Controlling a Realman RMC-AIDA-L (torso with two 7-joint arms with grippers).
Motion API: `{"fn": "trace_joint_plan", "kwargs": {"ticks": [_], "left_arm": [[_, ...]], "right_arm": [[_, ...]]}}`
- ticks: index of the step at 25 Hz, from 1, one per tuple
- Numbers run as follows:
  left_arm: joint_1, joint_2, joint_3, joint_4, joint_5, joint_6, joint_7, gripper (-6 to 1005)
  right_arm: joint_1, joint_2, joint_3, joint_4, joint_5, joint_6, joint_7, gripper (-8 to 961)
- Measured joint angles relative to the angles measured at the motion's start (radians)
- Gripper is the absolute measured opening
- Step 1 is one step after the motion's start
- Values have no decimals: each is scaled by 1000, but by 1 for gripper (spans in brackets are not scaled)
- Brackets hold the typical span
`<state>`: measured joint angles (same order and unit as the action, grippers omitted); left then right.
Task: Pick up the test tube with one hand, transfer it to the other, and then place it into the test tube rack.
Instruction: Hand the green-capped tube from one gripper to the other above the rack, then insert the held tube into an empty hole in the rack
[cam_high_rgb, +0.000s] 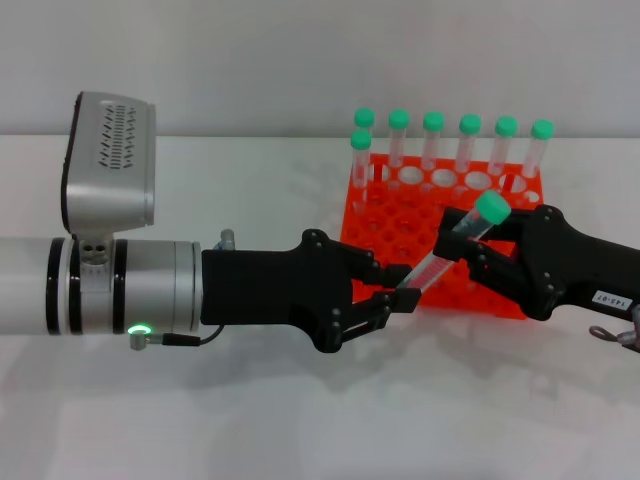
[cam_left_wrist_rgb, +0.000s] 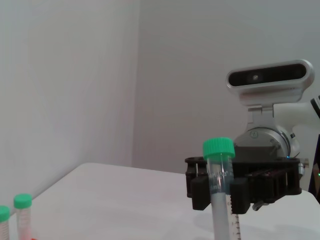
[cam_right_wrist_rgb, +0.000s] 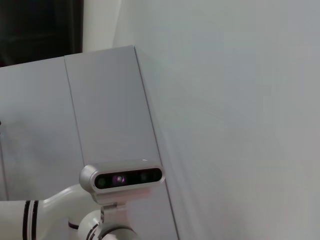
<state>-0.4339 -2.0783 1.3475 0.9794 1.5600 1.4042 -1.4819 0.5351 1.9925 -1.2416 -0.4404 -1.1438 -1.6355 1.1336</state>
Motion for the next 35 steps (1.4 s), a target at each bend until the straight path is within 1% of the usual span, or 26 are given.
{"fn": "trace_joint_plan", "kwargs": {"ticks": [4, 6, 9, 16, 19, 21, 22, 23, 24, 26, 30, 33, 35], "left_arm": [[2, 2, -5, 0, 0, 0, 0, 201], [9, 1, -22, 1, 0, 1, 1, 202], [20, -2, -58, -8, -6, -1, 5, 202], [31, -2, -77, -36, -25, -9, 11, 347], [48, -2, -81, -42, -26, -10, 11, 409], [73, -3, -99, -42, -35, -13, 17, 506], [73, -3, -99, -42, -35, -13, 17, 555], [90, -3, -114, -43, -43, -17, 27, 603], [137, -4, -155, -70, -101, -22, 87, 652], [156, -3, -177, -94, -135, -23, 124, 718], [196, -5, -274, -205, -230, -24, 259, 849], [208, -4, -344, -293, -291, -22, 337, 894], [210, -4, -384, -344, -322, -19, 382, 894]], "right_arm": [[0, 2, 0, 3, -1, 2, 0, 252], [-5, 2, 1, 4, -1, 3, 0, 221], [-14, 5, 3, 3, -2, 5, 0, 220], [-17, 8, 1, 2, -2, 16, 0, 206], [-17, 9, 2, 2, -2, 22, 0, 204], [-17, 9, 4, 2, -2, 33, -1, 206], [-17, 9, 4, 1, -2, 42, -2, 207], [-16, 10, 5, 1, -2, 52, -3, 208], [-15, 11, 5, 1, -1, 66, -4, 209], [-12, 13, 6, 0, 2, 89, -9, 212], [-5, 18, 8, -18, 7, 160, -30, 216], [3, 24, 8, -42, 11, 234, -46, 219], [16, 24, 7, -50, 18, 281, -51, 221]]}}
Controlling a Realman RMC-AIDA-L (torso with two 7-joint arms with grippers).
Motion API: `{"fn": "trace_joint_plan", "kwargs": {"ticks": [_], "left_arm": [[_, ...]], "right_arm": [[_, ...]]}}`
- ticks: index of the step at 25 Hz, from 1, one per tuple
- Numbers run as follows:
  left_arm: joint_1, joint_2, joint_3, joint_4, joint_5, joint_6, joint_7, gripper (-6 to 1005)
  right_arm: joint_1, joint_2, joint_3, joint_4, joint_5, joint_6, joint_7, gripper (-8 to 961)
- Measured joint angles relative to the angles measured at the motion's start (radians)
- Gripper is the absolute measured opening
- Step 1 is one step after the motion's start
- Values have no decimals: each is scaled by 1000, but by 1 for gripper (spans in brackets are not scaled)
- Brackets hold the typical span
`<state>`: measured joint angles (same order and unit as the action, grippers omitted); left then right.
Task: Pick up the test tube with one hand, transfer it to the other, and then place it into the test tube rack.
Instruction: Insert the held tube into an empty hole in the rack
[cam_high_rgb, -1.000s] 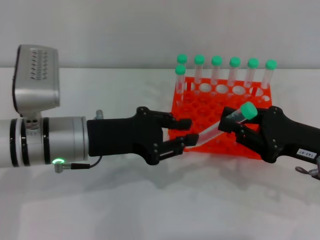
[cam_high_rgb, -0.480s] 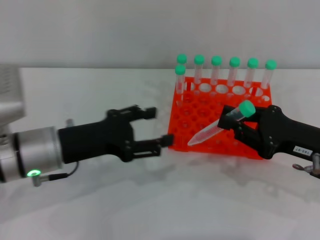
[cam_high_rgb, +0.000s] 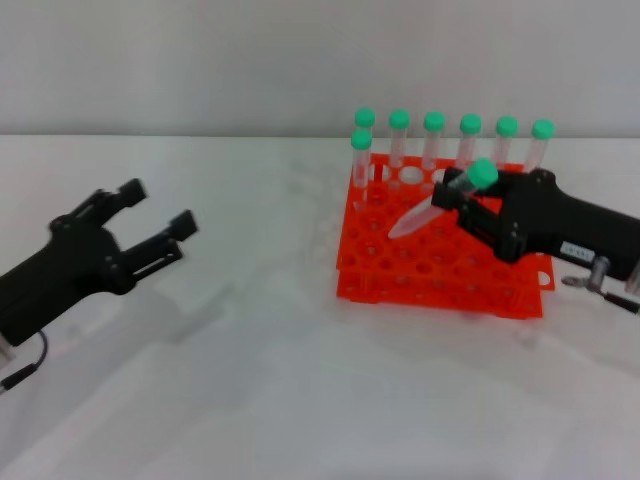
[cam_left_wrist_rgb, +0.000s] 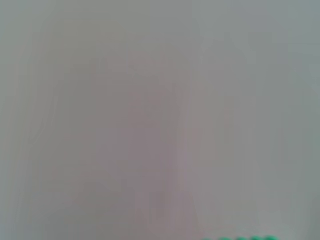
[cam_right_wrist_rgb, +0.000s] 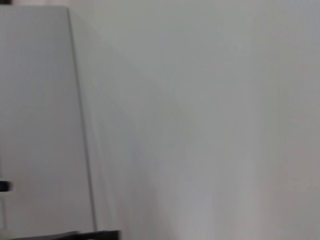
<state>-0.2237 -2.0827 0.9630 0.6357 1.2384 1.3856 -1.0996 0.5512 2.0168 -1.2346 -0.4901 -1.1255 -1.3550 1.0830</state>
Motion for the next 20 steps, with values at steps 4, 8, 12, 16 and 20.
{"fn": "trace_joint_plan", "kwargs": {"ticks": [4, 8, 12, 16, 20], "left_arm": [[21, -1, -64, -67, -42, -3, 93, 893], [26, -1, -112, -123, -63, -4, 185, 893], [30, -1, -138, -146, -89, -4, 214, 892], [36, 0, -148, -163, -122, -4, 248, 892], [39, -1, -149, -186, -184, 3, 301, 893]], "right_arm": [[37, 0, -3, -1, 4, 79, 1, 225], [67, 5, -10, -2, 4, 174, -28, 230], [100, 7, -13, 2, 4, 226, -33, 234], [137, 8, -21, 2, 4, 298, -39, 238], [162, 3, -36, 4, -1, 348, -39, 242]]}}
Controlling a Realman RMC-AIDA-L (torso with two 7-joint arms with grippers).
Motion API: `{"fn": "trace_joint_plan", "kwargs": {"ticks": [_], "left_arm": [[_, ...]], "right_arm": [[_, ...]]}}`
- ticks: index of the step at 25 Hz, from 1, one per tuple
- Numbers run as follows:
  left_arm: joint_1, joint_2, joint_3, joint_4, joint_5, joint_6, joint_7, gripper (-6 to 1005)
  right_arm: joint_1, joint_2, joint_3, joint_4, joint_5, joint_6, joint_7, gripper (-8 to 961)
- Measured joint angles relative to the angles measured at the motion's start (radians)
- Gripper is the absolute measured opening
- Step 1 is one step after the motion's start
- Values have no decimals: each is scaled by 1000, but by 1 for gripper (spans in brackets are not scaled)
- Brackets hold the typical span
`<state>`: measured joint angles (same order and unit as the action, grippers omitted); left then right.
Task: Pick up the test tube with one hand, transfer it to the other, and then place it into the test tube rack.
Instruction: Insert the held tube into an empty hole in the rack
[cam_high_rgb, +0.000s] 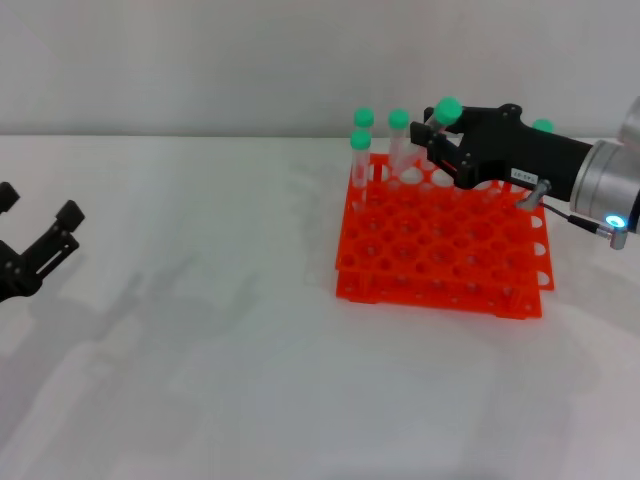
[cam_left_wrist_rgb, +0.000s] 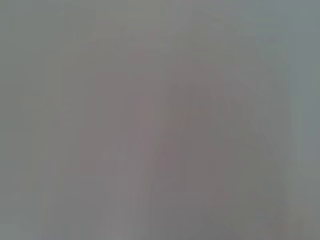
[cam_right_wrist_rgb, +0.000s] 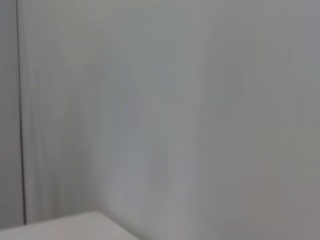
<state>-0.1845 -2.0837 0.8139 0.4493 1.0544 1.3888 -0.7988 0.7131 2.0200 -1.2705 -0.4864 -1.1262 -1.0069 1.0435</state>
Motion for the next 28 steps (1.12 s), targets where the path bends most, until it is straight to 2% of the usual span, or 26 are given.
{"fn": "trace_joint_plan", "kwargs": {"ticks": [16, 28], "left_arm": [[4, 1, 1, -39, -36, 4, 21, 892], [-1, 1, 1, -52, -37, 5, 18, 893]], "right_arm": [[74, 6, -185, -6, 4, 260, -3, 259], [98, 2, -203, -14, -1, 311, 9, 272]]}}
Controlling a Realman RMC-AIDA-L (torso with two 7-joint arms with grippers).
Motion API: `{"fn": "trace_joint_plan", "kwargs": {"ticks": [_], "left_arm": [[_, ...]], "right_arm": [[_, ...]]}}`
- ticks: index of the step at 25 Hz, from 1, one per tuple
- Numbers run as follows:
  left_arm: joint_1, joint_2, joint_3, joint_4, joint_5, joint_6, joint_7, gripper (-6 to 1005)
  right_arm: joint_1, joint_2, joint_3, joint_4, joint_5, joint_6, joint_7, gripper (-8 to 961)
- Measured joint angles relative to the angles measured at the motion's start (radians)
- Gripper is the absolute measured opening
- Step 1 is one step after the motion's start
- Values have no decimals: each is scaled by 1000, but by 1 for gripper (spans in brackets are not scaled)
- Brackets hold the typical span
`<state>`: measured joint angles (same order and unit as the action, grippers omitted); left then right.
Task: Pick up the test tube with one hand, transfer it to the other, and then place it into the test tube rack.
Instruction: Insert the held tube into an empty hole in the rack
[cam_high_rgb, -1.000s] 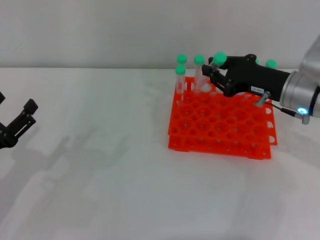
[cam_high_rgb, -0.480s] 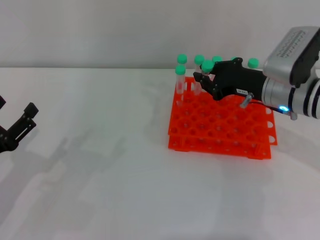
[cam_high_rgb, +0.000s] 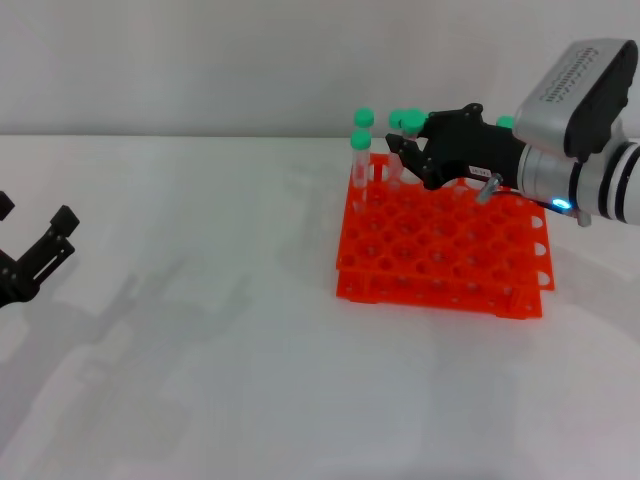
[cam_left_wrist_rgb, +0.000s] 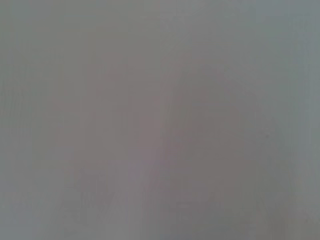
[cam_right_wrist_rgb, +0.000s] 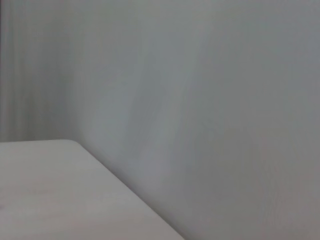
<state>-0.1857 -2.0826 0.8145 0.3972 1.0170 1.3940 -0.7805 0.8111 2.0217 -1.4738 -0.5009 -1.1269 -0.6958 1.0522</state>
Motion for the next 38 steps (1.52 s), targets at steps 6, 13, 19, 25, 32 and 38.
{"fn": "trace_joint_plan", "kwargs": {"ticks": [6, 13, 19, 25, 32, 38], "left_arm": [[-18, 1, 0, 0, -3, -4, 4, 893], [-20, 3, 0, 0, -3, -4, 4, 892], [-22, 3, 0, 0, -3, -4, 5, 892], [-24, 3, 0, 0, -3, -2, 3, 893], [-23, 1, 3, -1, -2, -2, 1, 892], [-23, -1, 3, -8, -1, -3, 1, 892]], "right_arm": [[23, 3, -80, 6, 2, 82, 12, 279], [20, 2, -104, -6, 25, 97, 29, 286], [23, 3, -108, -5, 28, 126, 34, 292], [26, 2, -109, -5, 29, 157, 54, 299], [27, 4, -110, -12, 29, 182, 49, 364], [24, 5, -107, -32, 29, 180, 44, 485]]}}
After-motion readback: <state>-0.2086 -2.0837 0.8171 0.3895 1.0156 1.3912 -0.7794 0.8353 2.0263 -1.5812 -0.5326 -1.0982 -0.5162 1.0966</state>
